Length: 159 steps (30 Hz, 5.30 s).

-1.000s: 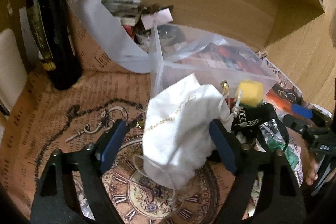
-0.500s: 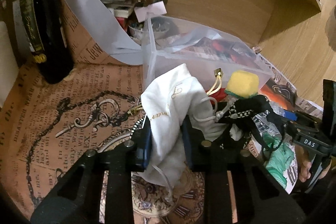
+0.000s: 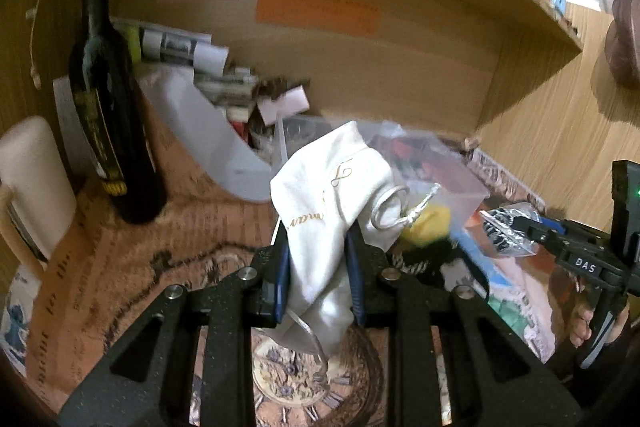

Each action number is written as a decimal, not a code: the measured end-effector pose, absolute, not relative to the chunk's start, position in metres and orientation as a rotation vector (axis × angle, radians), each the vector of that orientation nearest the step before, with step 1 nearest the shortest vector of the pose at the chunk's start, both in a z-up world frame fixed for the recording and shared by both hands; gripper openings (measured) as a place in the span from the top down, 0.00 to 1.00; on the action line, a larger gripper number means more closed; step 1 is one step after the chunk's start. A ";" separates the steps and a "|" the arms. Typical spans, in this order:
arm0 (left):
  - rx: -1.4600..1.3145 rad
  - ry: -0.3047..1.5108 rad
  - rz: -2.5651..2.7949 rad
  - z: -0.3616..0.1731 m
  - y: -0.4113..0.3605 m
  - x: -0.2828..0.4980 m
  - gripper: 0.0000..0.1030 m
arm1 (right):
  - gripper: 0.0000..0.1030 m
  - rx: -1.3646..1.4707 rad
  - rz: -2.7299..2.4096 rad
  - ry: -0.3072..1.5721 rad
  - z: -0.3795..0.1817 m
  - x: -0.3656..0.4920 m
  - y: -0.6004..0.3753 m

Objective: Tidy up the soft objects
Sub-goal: 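Grasp the white drawstring pouch with the left tool while the right grasps the mesh bag, then lower the white pouch into the box with the left tool while the right drops the mesh bag, then grasp the gold foil pouch with the left tool while the right grasps the yellow sponge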

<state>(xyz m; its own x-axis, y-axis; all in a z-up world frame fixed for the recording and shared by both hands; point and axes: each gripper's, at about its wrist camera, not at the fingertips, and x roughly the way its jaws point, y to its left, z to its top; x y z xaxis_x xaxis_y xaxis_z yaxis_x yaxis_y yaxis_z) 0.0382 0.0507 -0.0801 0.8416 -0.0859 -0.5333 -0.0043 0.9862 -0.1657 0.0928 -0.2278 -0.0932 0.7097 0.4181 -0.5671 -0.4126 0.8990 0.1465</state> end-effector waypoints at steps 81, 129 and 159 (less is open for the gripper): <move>-0.042 0.675 -0.078 -0.038 0.049 0.118 0.29 | 0.27 -0.088 0.572 0.538 -0.052 0.130 -0.158; -0.120 0.870 -0.259 -0.128 0.022 0.127 0.72 | 0.68 -0.057 0.641 0.750 -0.112 0.127 -0.139; -0.102 0.543 -0.132 -0.027 0.047 0.092 0.90 | 0.85 -0.004 0.529 0.531 -0.053 0.127 -0.184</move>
<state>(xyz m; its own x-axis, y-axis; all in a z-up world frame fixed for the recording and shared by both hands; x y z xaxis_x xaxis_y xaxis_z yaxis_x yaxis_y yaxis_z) 0.0924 0.0469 -0.0273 0.8482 -0.1520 -0.5074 0.0983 0.9865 -0.1312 0.1274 -0.1840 -0.0530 0.7321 0.4794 -0.4840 -0.4814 0.8667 0.1304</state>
